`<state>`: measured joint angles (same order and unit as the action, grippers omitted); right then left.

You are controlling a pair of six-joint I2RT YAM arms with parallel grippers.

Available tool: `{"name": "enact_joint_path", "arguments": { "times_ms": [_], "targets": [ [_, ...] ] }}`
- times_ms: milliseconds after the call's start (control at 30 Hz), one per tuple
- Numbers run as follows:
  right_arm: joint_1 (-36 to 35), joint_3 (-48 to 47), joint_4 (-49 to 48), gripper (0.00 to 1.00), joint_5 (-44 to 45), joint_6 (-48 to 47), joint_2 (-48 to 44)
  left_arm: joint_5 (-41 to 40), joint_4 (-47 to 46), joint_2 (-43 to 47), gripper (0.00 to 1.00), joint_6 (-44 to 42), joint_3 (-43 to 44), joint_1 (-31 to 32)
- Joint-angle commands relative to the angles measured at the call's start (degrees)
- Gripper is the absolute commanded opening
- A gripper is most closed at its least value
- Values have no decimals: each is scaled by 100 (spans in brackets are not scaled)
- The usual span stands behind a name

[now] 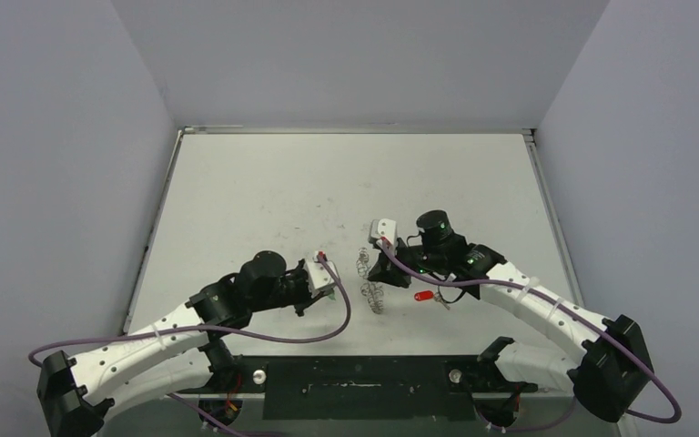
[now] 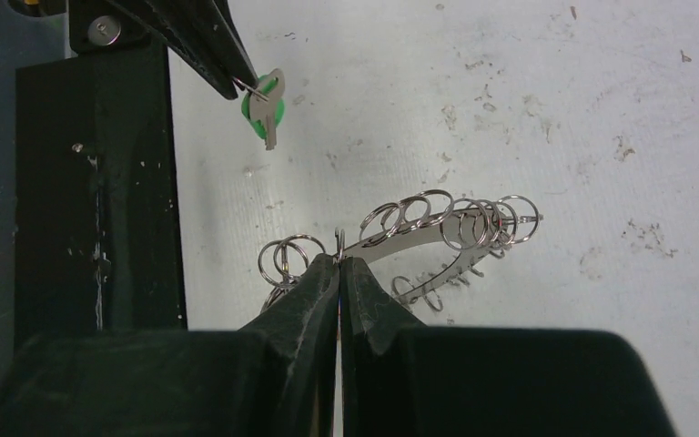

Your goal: Put the keys on the keyring

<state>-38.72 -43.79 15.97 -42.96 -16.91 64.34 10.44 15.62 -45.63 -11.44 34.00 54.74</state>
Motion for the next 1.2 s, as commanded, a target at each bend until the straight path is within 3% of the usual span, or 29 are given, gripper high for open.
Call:
{"name": "enact_joint_path", "arguments": {
  "times_ms": [0, 167, 367, 1167],
  "targets": [
    [-169, -162, -524, 0, -243, -25, 74, 381, -882, -98, 0, 34, -80, -3],
    [-306, 109, -1262, 0, -267, 362, 100, 576, -1842, -367, 0, 290, -340, 10],
    [-440, 177, -1408, 0, -213, 469, 173, 657, -2348, -679, 0, 379, -427, 116],
    [-584, 283, -1480, 0, -191, 390, 101, -105, -2584, -281, 0, 635, -664, 303]
  ]
}}
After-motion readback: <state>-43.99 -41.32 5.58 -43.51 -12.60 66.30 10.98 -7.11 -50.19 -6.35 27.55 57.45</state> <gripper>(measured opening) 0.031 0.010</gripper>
